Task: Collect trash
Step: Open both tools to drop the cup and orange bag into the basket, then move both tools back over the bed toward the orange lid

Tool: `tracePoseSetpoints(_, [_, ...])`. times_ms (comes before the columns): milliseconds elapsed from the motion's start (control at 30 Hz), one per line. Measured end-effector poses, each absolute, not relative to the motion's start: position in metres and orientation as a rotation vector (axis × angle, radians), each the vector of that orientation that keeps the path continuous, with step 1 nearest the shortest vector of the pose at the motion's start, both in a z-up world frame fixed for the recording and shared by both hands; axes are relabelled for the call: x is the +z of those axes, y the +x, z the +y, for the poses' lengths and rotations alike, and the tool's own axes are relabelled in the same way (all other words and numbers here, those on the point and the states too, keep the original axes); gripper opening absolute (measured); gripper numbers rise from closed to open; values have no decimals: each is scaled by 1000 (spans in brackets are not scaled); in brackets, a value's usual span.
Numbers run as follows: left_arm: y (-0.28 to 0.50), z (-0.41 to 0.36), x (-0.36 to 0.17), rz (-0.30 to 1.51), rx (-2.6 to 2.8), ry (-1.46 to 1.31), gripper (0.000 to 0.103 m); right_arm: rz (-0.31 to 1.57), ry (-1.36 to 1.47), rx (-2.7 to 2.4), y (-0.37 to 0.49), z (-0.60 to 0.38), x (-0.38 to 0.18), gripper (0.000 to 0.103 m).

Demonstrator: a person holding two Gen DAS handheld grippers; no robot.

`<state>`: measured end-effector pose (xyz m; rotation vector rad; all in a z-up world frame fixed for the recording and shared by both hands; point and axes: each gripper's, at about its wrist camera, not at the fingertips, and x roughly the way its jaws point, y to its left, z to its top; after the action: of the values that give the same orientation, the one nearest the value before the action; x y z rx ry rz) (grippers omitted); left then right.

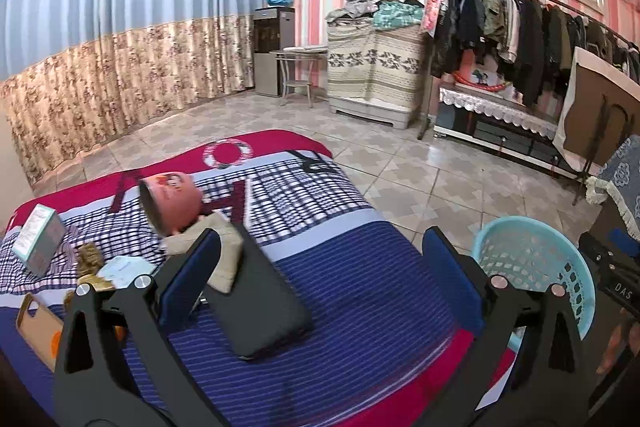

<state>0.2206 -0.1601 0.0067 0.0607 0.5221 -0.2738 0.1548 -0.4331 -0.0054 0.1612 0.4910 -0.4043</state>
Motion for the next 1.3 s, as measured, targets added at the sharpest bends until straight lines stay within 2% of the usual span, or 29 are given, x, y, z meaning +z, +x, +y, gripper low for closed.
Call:
tracePoseSetpoints(300, [209, -112, 9, 511, -201, 55, 97, 486, 155, -387, 158, -420, -2, 98])
tracePoseSetpoints(567, [196, -63, 3, 523, -131, 59, 98, 500, 117, -329, 167, -391, -2, 98])
tracePoseSetpoints(1167, [181, 58, -44, 629, 38, -1, 98, 494, 94, -106, 180, -300, -6, 98])
tracePoseSetpoints(1300, [174, 73, -50, 606, 65, 8, 98, 508, 43, -64, 187, -279, -12, 98])
